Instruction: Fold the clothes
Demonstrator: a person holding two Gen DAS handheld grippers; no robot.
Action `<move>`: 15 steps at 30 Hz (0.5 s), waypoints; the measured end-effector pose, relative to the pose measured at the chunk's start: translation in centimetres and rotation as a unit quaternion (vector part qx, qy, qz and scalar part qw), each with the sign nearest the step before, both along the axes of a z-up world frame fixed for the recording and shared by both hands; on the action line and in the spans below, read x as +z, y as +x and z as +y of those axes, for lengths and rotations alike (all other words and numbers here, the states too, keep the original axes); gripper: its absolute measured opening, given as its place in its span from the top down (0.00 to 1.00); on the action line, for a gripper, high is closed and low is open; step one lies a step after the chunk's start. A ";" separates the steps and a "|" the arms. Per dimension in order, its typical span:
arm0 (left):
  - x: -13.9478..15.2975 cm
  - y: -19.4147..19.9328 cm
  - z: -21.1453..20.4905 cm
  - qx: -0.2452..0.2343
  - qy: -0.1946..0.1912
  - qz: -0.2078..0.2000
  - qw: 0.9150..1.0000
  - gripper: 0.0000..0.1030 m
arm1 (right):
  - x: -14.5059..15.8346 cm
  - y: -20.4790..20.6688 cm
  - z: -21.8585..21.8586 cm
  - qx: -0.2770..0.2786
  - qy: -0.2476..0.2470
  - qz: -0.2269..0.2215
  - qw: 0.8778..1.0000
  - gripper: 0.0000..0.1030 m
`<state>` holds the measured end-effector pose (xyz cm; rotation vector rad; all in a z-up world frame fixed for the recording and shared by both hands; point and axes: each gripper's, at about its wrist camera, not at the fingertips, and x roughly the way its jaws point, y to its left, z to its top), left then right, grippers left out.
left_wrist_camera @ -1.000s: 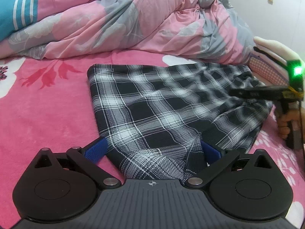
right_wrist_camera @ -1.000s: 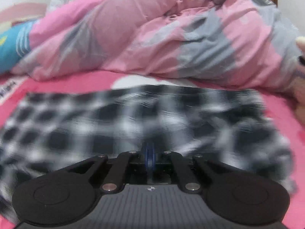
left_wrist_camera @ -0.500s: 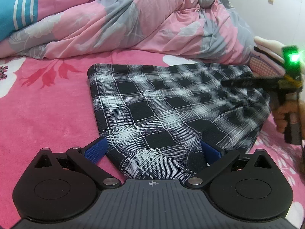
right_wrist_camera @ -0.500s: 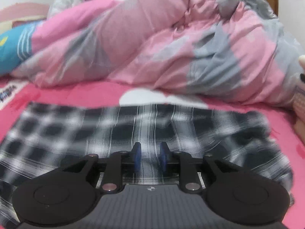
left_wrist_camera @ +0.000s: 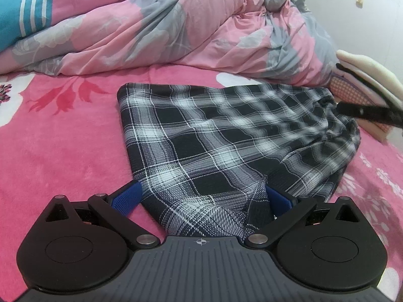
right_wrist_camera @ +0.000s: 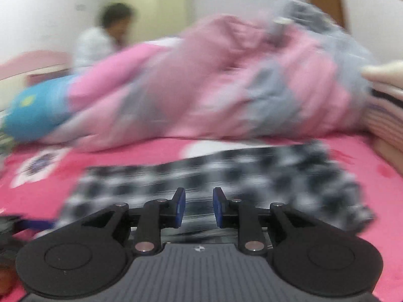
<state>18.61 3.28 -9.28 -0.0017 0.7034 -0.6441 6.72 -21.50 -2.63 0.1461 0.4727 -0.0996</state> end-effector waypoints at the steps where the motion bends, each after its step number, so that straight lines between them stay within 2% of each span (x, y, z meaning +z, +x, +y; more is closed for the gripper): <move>1: 0.0 0.0 0.0 0.000 -0.001 0.001 1.000 0.00 | -0.4 0.0 1.3 0.022 -0.007 0.002 1.000 0.75; 2: 0.0 0.1 0.1 0.000 -0.002 0.002 1.000 0.00 | -1.2 0.2 2.4 0.039 -0.016 0.011 0.999 0.74; 5: 0.0 0.2 0.2 0.000 -0.004 0.004 1.000 0.00 | -5.2 1.9 4.8 0.049 -0.053 0.083 0.994 0.73; 7: 0.1 0.2 0.2 0.000 -0.006 0.006 1.000 0.00 | -5.1 1.6 5.3 0.042 -0.069 0.069 0.994 0.73; 10: 0.0 0.3 0.3 0.001 -0.008 0.009 1.000 0.00 | -3.4 1.4 5.5 0.023 -0.051 0.050 0.997 0.73; 13: 0.0 0.3 0.4 0.001 -0.007 0.009 1.000 0.00 | -2.2 0.5 6.7 0.043 -0.058 0.009 0.997 0.73; 15: -0.1 0.3 0.3 0.002 -0.006 0.008 1.000 0.00 | -2.8 0.5 7.7 0.068 -0.067 0.013 0.995 0.71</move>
